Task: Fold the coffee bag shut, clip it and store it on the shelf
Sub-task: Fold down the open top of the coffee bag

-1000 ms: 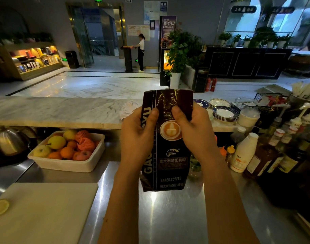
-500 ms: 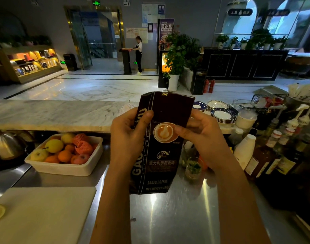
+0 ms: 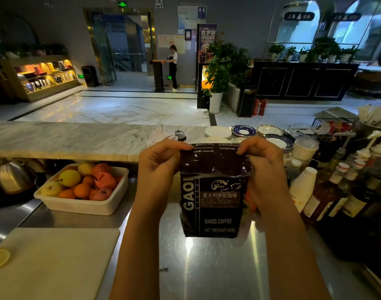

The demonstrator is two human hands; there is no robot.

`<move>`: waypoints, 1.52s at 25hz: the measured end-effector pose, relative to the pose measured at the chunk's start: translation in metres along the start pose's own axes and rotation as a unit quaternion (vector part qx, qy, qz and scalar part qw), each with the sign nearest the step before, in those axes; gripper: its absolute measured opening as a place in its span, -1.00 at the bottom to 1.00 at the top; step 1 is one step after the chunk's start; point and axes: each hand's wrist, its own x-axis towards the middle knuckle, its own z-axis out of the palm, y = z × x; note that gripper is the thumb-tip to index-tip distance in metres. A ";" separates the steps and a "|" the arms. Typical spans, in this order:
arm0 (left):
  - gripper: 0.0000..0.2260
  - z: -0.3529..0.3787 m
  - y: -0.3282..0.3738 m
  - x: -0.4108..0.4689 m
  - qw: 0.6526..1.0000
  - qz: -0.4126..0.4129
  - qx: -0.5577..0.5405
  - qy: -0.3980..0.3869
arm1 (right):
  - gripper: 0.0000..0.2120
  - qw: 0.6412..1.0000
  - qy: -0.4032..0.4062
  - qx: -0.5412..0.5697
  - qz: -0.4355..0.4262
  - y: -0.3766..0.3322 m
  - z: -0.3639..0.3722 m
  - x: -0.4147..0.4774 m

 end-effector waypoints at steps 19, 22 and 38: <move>-0.93 0.021 -0.008 -0.002 0.994 -0.027 0.035 0.096 | -0.79 0.996 -0.011 -0.071 0.052 -0.004 0.007 -0.007; -0.93 0.026 -0.012 -0.003 0.994 -0.035 0.023 0.102 | -0.83 0.967 0.026 -0.248 -0.043 0.002 0.018 -0.005; -0.86 0.046 -0.014 0.007 0.986 0.060 0.100 0.123 | -0.92 0.951 0.097 -0.252 -0.153 0.000 0.031 -0.007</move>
